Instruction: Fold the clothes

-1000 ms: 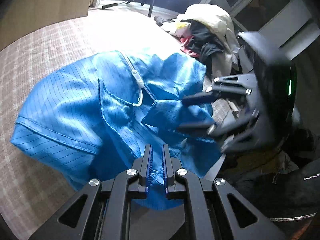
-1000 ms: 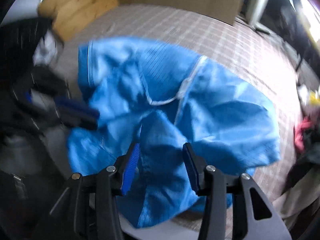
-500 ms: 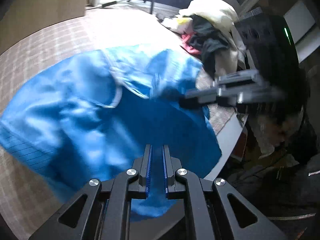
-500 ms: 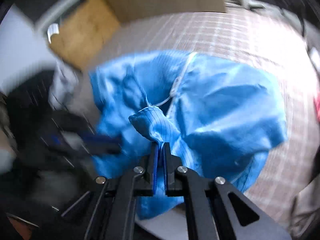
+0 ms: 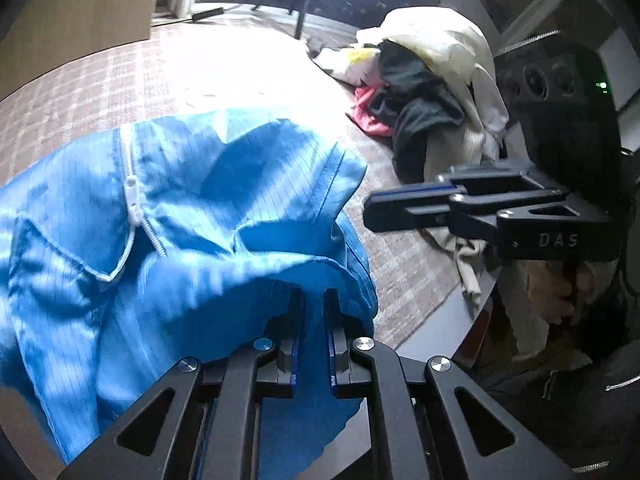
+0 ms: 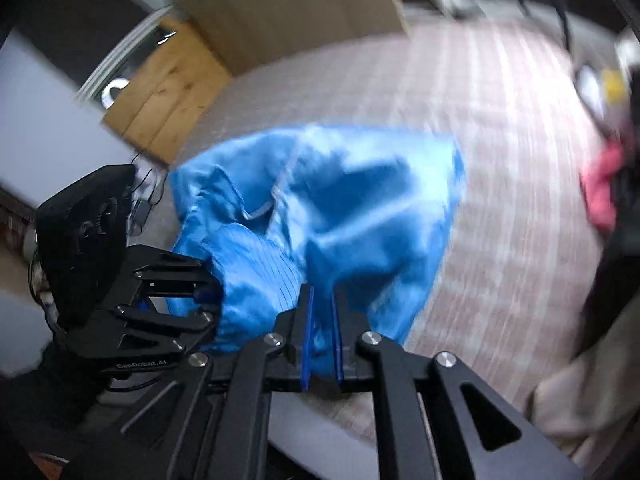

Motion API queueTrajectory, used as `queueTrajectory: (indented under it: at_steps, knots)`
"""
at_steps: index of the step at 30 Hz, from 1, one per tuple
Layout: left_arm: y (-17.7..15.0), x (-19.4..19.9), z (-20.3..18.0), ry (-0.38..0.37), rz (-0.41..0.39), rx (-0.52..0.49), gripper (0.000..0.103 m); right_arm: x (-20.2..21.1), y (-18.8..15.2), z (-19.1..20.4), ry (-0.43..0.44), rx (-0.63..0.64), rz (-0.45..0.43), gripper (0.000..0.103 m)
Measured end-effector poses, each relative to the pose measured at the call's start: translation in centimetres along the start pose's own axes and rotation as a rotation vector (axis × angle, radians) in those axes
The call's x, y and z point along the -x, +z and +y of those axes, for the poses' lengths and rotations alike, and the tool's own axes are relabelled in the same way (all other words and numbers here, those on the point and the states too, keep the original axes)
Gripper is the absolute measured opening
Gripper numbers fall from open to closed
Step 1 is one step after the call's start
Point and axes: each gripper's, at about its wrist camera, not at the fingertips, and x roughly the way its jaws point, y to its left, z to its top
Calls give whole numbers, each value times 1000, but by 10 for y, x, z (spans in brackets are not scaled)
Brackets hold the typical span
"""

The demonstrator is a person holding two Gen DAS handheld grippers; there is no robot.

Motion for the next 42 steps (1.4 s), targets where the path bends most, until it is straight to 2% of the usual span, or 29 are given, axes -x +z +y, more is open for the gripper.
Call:
queueTrajectory:
  at_steps: [5, 6, 9, 11, 15, 17, 20, 23, 27, 28, 30, 32, 34, 35, 37, 39, 40, 42]
  knots:
    - [-15, 8, 23, 61, -32, 105, 7, -19, 19, -10, -134, 201, -20, 7]
    - [-17, 9, 28, 71, -35, 121, 7, -22, 21, -18, -143, 192, -2, 8]
    - [-13, 9, 30, 77, -53, 127, 7, -38, -1, -46, -132, 136, 121, 8]
    - [-7, 10, 25, 64, -74, 113, 7, -44, -20, -57, -179, 140, 172, 8]
    - [1, 9, 6, 63, -76, 50, 7, -21, -23, -61, -122, 97, 113, 8]
    - [5, 10, 4, 62, -75, 49, 7, -9, -14, -52, -49, 110, 52, 8]
    - [14, 9, 3, 57, -78, 41, 7, -24, -7, -44, 66, 103, 109, 8]
    - [20, -2, -3, 52, -52, 10, 7, -29, -14, -52, 24, 108, 158, 8]
    - [16, -19, -7, 36, -13, -8, 7, 14, -3, -84, 21, 2, 89, 9]
    - [16, -21, -7, 33, -13, -6, 7, 26, 4, -91, 30, -24, 67, 10]
    - [17, -24, -8, 27, -12, -1, 7, 42, 17, -91, 88, -36, 42, 31]
    - [16, -25, -9, 27, -11, -2, 7, 38, 27, -82, 124, -13, 59, 43]
    - [16, -25, -10, 29, -10, -3, 7, 31, 36, -71, 150, 12, 82, 43]
    - [16, -24, -11, 35, -11, -7, 7, 21, 39, -69, 129, 24, 109, 43]
    - [14, -20, -13, 46, -18, -18, 7, -4, 42, -70, 69, 35, 182, 41]
    - [10, -17, -14, 55, -22, -18, 7, -26, 39, -82, 87, 5, 257, 2]
    - [5, -14, -14, 59, -23, -15, 8, -30, 36, -89, 121, -33, 273, 3]
    - [-5, -7, -14, 63, -18, -7, 11, -23, 27, -106, 194, -126, 250, 3]
